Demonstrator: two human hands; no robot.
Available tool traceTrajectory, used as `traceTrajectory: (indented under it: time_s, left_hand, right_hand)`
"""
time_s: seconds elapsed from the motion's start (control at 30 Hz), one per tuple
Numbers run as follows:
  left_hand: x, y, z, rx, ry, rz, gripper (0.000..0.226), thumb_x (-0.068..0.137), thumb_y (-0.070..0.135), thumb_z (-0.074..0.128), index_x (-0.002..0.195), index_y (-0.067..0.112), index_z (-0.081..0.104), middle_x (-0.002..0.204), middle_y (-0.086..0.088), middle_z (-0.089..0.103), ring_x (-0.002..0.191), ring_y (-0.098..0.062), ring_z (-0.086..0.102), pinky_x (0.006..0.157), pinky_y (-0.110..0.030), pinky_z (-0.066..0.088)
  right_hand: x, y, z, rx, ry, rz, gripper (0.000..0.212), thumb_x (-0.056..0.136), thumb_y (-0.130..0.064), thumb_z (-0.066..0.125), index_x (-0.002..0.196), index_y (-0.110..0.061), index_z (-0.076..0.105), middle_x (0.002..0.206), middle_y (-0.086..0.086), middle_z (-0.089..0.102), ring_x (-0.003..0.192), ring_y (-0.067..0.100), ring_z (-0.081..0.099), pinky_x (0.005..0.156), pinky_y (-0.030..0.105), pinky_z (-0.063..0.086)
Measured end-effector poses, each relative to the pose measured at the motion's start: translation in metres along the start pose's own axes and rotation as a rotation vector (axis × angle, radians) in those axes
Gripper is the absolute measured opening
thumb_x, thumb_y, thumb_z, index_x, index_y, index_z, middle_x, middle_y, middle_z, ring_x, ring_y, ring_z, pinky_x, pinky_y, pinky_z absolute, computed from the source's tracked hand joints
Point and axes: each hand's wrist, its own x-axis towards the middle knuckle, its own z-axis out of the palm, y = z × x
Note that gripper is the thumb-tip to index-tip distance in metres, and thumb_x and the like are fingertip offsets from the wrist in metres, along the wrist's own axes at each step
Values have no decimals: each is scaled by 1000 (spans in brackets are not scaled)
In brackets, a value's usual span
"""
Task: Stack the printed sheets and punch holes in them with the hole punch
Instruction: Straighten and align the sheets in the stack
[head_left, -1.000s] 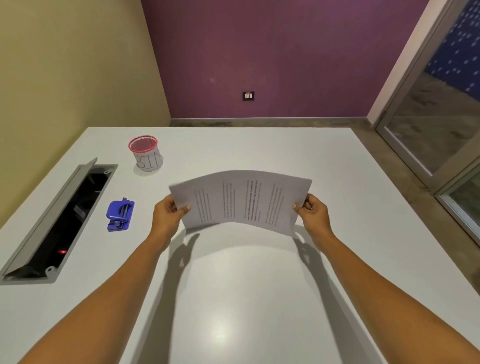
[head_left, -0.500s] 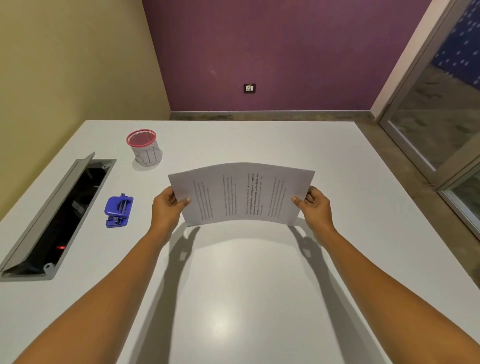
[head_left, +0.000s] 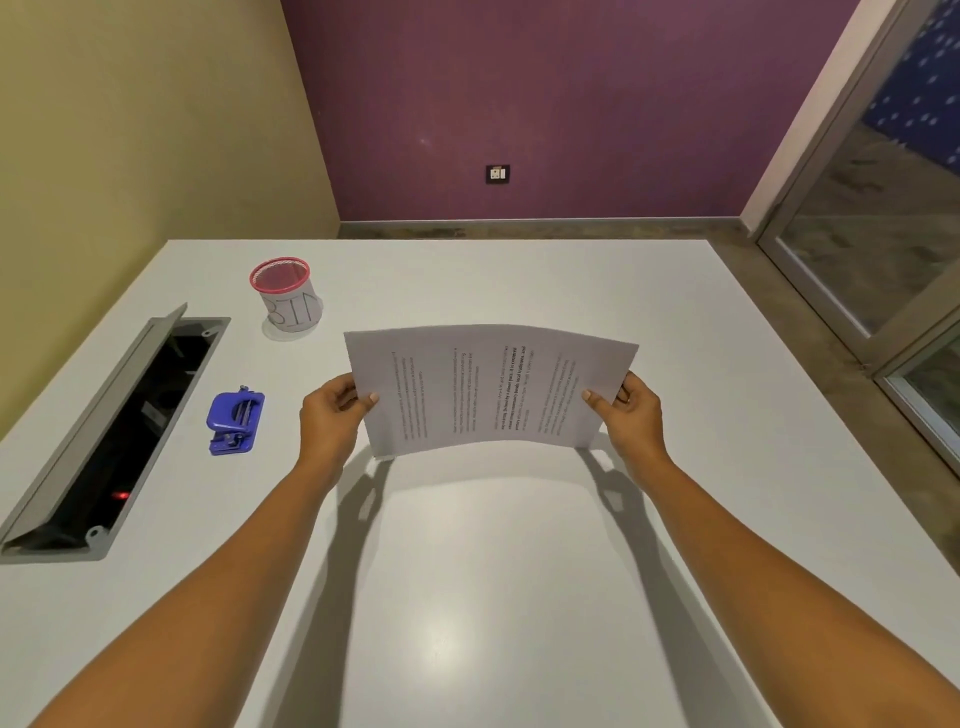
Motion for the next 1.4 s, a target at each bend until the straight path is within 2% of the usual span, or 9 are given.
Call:
traceTrajectory:
  time_s: [0.17,0.33,0.5,0.63,0.8,0.9,1.0,1.23,1.4]
  left_hand:
    - [0,-3,1,-1,-7,-15,24,86,3,58,109,4,65,105,-5,66,94,-23,62,83,-30,46]
    - [1,7,4,-83,16,17,21,86,0,57,103,10,65,104,-3,65,89,-19,63,77,-20,47]
    - [-5,1,3,-61,-31,2,27,84,1,60,110,5,63,105,-1,66,91,-15,63,71,-14,47]
    - [-6,0,6,-41,-21,-3,23,85,2,59,107,4,65,103,-3,66,86,-17,62,67,-14,46]
    - [-3,7,6,-77,7,41,21,85,1,58,103,10,64,103,0,65,85,-14,61,69,-14,45]
    - [-5,5,4,-92,-26,34,27,83,-1,61,108,9,64,103,2,66,88,-9,63,73,-15,46]
    - [-7,-1,3,-87,-42,15,32,82,-2,62,112,5,62,107,-1,65,94,-14,63,81,-21,47]
    - [-9,-1,3,-76,-14,33,24,84,-2,58,107,2,64,108,-7,65,95,-20,62,87,-28,46]
    - [-16,-14,2,36,-91,-25,30,83,-1,61,113,1,62,109,-4,64,98,-21,61,89,-31,47]
  right_hand:
    - [0,4,0,-45,35,0,24,86,-8,61,110,-11,60,104,-2,64,94,17,62,86,31,51]
    - [1,-2,0,33,64,-49,20,86,-8,61,102,-21,60,100,-6,66,88,4,64,67,8,51]
    - [0,5,-4,-4,22,-34,22,84,-4,62,104,-14,59,104,0,65,93,12,63,83,22,50]
    - [-1,6,-2,-43,47,-47,14,87,-2,58,89,-16,60,85,-9,65,79,2,62,69,8,51]
    - [-2,0,-2,6,107,-95,13,87,-2,58,88,-15,59,87,-6,65,80,0,62,66,2,48]
    - [-4,1,-4,18,97,-92,14,86,-4,60,94,-14,59,93,-2,65,84,3,62,67,5,50]
    - [-7,5,-5,-5,80,-63,20,85,-6,62,103,-14,59,98,-5,64,87,7,62,70,10,50]
    - [-6,2,-4,-28,92,-49,14,87,-8,59,92,-21,61,91,-9,65,81,3,62,71,15,50]
    - [-5,10,-9,-234,56,28,33,86,-9,62,118,-8,58,113,6,64,102,19,59,89,30,48]
